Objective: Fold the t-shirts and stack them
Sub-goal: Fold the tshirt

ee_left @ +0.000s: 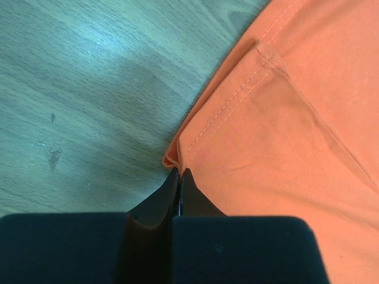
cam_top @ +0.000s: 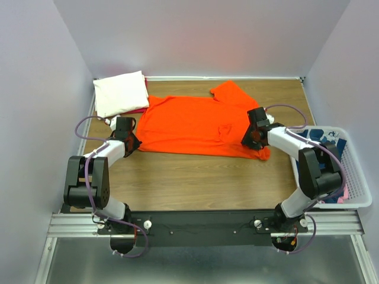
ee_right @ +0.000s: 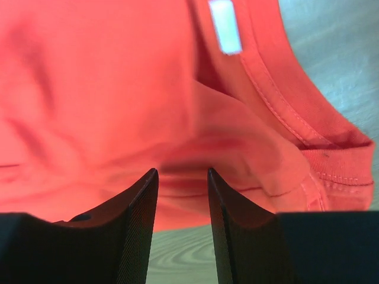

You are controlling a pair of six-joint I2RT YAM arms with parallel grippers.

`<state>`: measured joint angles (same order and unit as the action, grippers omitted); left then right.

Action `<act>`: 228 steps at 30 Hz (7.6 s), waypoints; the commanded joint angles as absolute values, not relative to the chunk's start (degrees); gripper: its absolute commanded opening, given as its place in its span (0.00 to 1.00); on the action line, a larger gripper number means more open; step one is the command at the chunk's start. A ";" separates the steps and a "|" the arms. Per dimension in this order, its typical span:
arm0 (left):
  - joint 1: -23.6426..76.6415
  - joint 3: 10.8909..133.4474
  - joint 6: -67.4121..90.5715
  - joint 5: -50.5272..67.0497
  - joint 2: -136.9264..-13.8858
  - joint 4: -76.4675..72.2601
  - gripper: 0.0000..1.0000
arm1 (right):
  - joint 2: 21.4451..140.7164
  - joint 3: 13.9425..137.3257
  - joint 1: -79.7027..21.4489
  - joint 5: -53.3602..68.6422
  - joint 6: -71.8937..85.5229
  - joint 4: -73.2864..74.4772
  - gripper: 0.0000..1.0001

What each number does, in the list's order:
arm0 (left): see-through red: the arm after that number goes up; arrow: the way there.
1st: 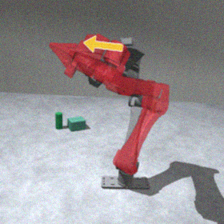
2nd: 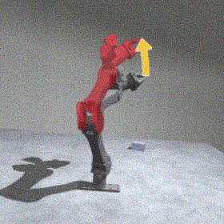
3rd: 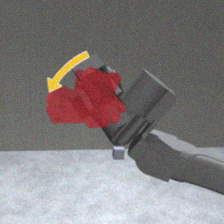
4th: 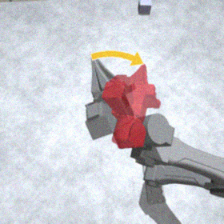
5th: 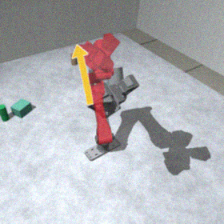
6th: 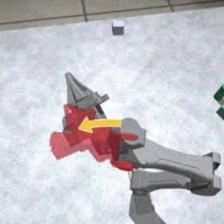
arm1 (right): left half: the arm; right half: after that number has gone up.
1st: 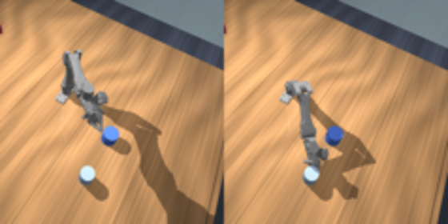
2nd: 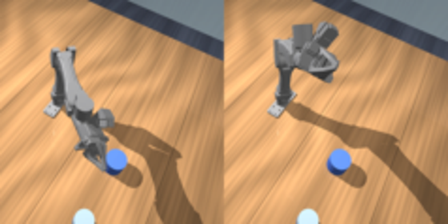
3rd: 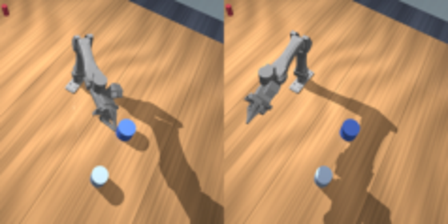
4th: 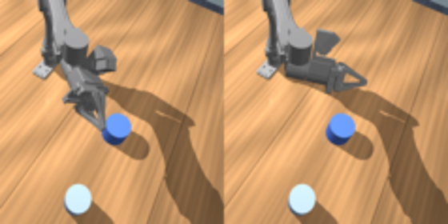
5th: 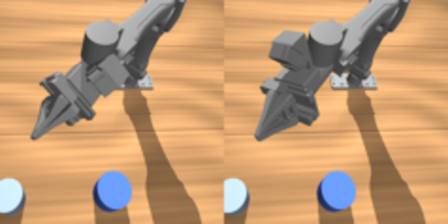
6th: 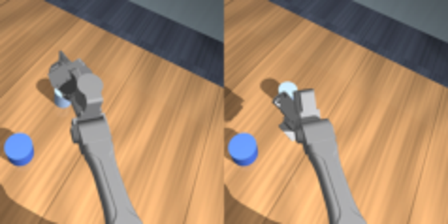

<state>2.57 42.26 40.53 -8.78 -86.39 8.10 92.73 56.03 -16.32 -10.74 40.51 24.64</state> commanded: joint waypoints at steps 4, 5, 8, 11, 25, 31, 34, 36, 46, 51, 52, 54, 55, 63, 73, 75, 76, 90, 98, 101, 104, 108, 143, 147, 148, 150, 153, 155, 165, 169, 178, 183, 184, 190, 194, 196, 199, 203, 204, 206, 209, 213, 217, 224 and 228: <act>2.11 38.50 42.71 -7.91 -85.17 5.10 0.00 | 92.73 46.77 -14.15 -11.25 44.82 21.45 0.48; 2.11 37.63 42.98 -7.91 -84.82 5.01 0.00 | 92.38 45.89 -13.72 -11.25 44.91 21.45 0.48; 2.11 35.61 43.33 -8.00 -82.89 4.75 0.00 | 89.31 42.02 -11.69 -10.02 45.44 21.53 0.52; 2.11 33.41 43.94 -8.44 -79.38 4.57 0.00 | 84.31 38.07 -9.76 -8.53 45.97 21.53 0.59; 2.11 22.94 46.49 -7.91 -64.78 6.76 0.00 | 73.49 29.18 -4.04 -2.11 47.02 29.00 0.63; 2.20 20.04 48.43 -5.89 -59.42 6.94 0.00 | 65.75 29.97 -3.95 -4.13 49.66 35.23 0.66; 2.29 20.39 48.87 -5.19 -57.66 7.64 0.13 | 62.24 32.95 -3.96 -5.01 49.13 38.84 0.71; 2.20 21.62 48.87 -4.05 -57.04 8.70 0.26 | 60.83 35.67 -3.95 -4.31 47.21 39.99 0.75; 2.20 31.63 45.44 -6.94 -53.79 14.42 0.61 | 65.74 46.83 -4.57 2.90 39.47 32.09 0.78; 2.81 41.11 43.16 -7.73 -65.10 9.67 0.61 | 75.82 52.81 -6.41 2.29 36.92 25.23 0.78; 3.33 43.31 42.72 -8.43 -67.82 9.67 0.61 | 77.85 53.95 -6.50 2.11 36.22 24.44 0.78; 4.13 51.10 41.23 -11.68 -76.50 10.45 0.59 | 81.11 58.07 -6.50 0.28 34.64 22.59 0.78; 5.35 53.59 40.52 -13.95 -79.25 10.55 0.58 | 84.26 59.14 -6.50 -1.30 33.58 20.76 0.78; 9.40 81.63 35.69 -18.73 -107.47 17.76 0.47 | 98.69 73.11 -6.59 -2.03 31.20 18.11 0.75; 9.49 104.92 30.68 -16.61 -125.49 21.61 0.45 | 108.10 77.25 -6.59 1.76 31.11 15.73 0.73; 9.41 110.44 30.67 -18.19 -129.52 25.46 0.44 | 108.63 77.52 -6.50 1.76 31.11 15.56 0.73; 9.32 111.52 30.67 -18.63 -130.42 26.18 0.44 | 108.98 77.52 -6.50 1.76 31.03 15.56 0.73; 4.05 113.21 31.38 -16.96 -136.67 27.60 0.39 | 109.95 77.61 -6.50 3.52 30.59 15.47 0.73; 1.32 112.23 30.06 -15.21 -137.11 26.54 0.39 | 110.57 76.90 -6.50 3.96 30.67 15.21 0.73; 1.32 112.59 29.71 -15.47 -137.29 26.72 0.39 | 111.27 77.17 -6.59 4.57 30.50 15.21 0.73; 1.14 113.20 29.27 -14.25 -137.29 26.72 0.39 | 111.36 77.52 -6.68 4.92 30.32 15.03 0.73; 1.58 111.54 28.31 -11.87 -134.57 23.13 0.41 | 111.36 77.87 -6.68 5.18 30.06 15.12 0.73; 9.23 114.17 28.47 -20.66 -135.62 29.71 0.43 | 110.57 78.22 -6.59 4.13 30.41 15.21 0.73; 9.40 114.17 28.48 -20.39 -136.14 29.71 0.43 | 110.74 78.40 -6.59 4.04 30.41 15.29 0.73; 9.40 114.17 28.56 -20.39 -136.32 29.79 0.43 | 110.83 78.40 -6.59 4.13 30.41 15.21 0.73; 9.40 114.17 28.65 -20.22 -136.58 29.79 0.43 | 111.00 78.31 -6.59 3.96 30.41 15.21 0.73; 9.49 114.17 28.65 -20.13 -137.02 29.88 0.41 | 111.18 78.31 -6.59 3.96 30.41 15.21 0.73; 9.49 114.17 28.65 -20.21 -137.02 29.97 0.40 | 111.18 78.31 -6.59 3.87 30.50 15.29 0.73; 9.58 113.91 28.21 -20.57 -137.46 30.06 0.22 | 111.88 78.75 -6.59 3.52 30.67 15.21 0.73; 9.58 113.91 27.86 -21.27 -137.37 29.97 0.03 | 113.11 80.06 -6.68 2.82 30.41 15.20 0.73; 8.26 110.66 27.33 -22.85 -135.18 28.39 0.00 | 117.77 87.79 -6.50 -5.09 25.32 15.21 0.73; 7.21 110.65 26.37 -23.03 -135.09 28.30 0.00 | 122.69 94.11 -6.50 -7.64 22.42 15.38 0.72; 6.95 110.57 26.37 -22.94 -135.17 28.21 0.00 | 123.30 95.09 -6.50 -7.73 22.24 15.38 0.72; 6.42 110.39 26.02 -21.36 -135.09 27.77 0.00 | 128.31 100.89 -6.50 -8.53 20.31 15.73 0.67; 6.42 110.04 26.02 -20.57 -134.91 27.42 0.00 | 132.01 106.07 -6.59 -8.00 19.60 16.96 0.58; 6.50 109.86 25.93 -20.65 -134.82 27.16 0.00 | 132.97 106.61 -6.59 -8.00 19.95 17.75 0.56; 6.42 109.16 25.75 -20.30 -134.30 26.54 0.00 | 132.80 104.77 -6.50 -9.84 20.39 18.37 0.56; 6.42 108.11 25.84 -19.69 -134.03 25.75 0.00 | 130.96 101.35 -6.50 -12.74 19.95 18.37 0.56; 6.42 108.02 25.84 -19.43 -134.03 25.66 0.00 | 130.26 100.90 -6.50 -13.18 19.78 18.37 0.56; 6.42 107.67 25.75 -19.34 -133.95 25.31 0.00 | 129.82 99.85 -6.50 -14.15 19.60 18.46 0.56; 6.42 107.23 25.84 -18.99 -133.86 24.87 0.00 | 129.72 99.84 -6.50 -13.98 19.42 18.46 0.56; 6.42 106.70 25.58 -18.81 -133.68 24.52 0.00 | 131.74 102.03 -6.50 -11.00 18.90 18.46 0.56; 6.42 106.61 25.58 -18.63 -133.68 24.52 0.00 | 132.98 104.50 -6.59 -8.01 18.98 18.46 0.56; 6.33 106.35 25.40 -18.28 -133.59 24.08 0.00 | 135.35 110.02 -8.34 -8.61 17.14 18.37 0.58; 6.33 106.26 25.40 -18.11 -133.59 23.91 0.00 | 139.03 114.16 -9.49 -8.88 16.44 18.46 0.59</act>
<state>6.70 107.63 25.87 -19.75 -134.63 22.98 135.11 111.07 -7.97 -9.13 18.15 17.63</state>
